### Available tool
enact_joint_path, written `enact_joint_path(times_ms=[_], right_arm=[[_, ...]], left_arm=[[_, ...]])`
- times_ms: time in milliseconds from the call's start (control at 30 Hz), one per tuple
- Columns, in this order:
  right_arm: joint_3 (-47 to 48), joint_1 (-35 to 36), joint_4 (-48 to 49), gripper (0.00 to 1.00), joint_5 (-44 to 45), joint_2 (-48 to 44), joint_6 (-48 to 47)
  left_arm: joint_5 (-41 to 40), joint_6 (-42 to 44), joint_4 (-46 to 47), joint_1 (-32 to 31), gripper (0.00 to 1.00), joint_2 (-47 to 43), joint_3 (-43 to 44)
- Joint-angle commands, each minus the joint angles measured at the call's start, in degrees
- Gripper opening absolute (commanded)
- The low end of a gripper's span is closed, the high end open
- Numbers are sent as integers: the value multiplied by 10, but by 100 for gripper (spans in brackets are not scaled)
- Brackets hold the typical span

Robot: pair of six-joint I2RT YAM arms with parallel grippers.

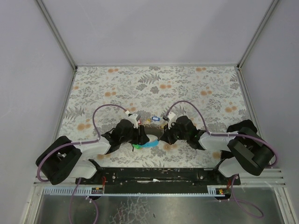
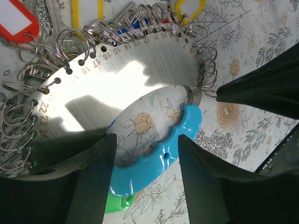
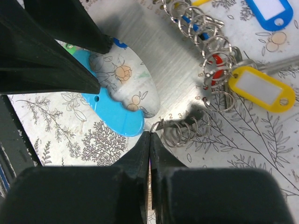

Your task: Put the keys on the keyring

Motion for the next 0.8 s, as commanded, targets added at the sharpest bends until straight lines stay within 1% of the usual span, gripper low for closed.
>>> enact_joint_path(times_ms=[0,100,300,567,767], right_arm=[[4,-6,-15,6,47,-33,9],[12,-6,-46,9,60,-35,-5],[26,-6,-50,15,20,-27,0],[66,-6,-92,23,14,-9,1],[83,-6,-118,25,25,1,2]], left_arm=[[-5,10,32,5,55,10,8],[-6,11,34,5,55,12,7],[-1,12,36,6,55,18,9],[-1,13,34,6,55,12,6],[9,10,41,6,55,14,7]])
